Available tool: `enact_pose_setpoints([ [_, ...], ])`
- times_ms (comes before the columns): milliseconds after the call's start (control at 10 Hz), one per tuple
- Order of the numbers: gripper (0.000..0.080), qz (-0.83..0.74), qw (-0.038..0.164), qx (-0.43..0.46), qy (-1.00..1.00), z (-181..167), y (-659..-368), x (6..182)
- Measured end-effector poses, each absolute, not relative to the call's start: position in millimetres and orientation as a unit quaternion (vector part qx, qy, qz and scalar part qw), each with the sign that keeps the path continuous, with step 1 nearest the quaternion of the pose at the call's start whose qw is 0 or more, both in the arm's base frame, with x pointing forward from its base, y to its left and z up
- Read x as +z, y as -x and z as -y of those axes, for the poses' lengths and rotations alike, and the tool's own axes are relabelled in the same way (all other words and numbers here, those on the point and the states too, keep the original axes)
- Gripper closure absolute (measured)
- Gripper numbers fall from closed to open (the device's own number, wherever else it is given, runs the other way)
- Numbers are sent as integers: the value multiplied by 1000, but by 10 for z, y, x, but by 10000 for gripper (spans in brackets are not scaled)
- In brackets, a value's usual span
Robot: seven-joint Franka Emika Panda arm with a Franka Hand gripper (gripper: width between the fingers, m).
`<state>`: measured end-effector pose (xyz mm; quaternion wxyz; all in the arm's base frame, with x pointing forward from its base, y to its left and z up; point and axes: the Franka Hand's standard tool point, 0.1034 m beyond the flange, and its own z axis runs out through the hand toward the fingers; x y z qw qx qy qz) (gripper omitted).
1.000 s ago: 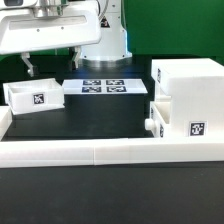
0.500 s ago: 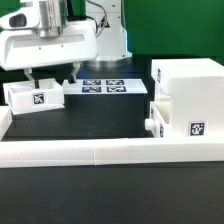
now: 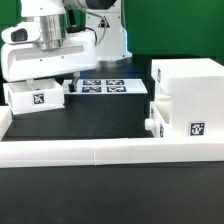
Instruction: Assemble drawer
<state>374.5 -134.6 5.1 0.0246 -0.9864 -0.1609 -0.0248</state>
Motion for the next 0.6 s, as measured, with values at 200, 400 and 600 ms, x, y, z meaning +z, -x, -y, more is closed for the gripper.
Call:
enact_pose_setpoints([
  [200,424,161,25,-24,986,1343,-3742,46],
  [400,558,161,25,-24,986,1342,-3742,45],
  [600,758,162,24,-26,986,1340,-3773,59],
])
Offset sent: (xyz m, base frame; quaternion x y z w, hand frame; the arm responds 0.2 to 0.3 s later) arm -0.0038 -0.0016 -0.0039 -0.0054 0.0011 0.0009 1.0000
